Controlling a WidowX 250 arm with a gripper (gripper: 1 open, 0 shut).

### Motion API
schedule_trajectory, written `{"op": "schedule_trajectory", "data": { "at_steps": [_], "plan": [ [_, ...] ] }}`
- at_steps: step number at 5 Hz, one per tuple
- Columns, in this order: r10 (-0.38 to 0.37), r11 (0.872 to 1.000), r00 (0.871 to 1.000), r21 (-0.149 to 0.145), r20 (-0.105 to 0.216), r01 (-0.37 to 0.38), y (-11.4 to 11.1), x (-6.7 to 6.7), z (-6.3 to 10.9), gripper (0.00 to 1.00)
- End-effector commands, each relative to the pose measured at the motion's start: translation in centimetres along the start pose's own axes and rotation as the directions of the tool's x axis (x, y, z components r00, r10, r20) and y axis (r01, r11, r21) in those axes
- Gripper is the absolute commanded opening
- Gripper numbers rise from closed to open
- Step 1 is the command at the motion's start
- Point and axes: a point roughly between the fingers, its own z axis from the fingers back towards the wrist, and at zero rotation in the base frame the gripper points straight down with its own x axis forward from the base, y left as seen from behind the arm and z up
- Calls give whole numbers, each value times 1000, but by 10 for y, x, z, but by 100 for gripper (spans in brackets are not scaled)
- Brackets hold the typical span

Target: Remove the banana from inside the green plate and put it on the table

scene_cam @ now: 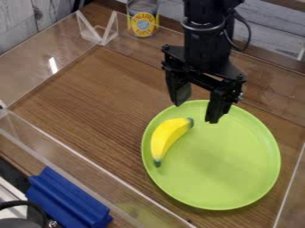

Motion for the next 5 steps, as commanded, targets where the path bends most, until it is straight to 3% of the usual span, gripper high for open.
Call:
{"op": "schedule_trajectory", "data": {
  "at_steps": [1, 5],
  "plan": [
    [4, 1000, 999, -3, 46, -4, 2, 7, 9, 100],
    [18, 1000, 1000, 0, 13, -18, 5, -6, -14, 100]
  ]
}}
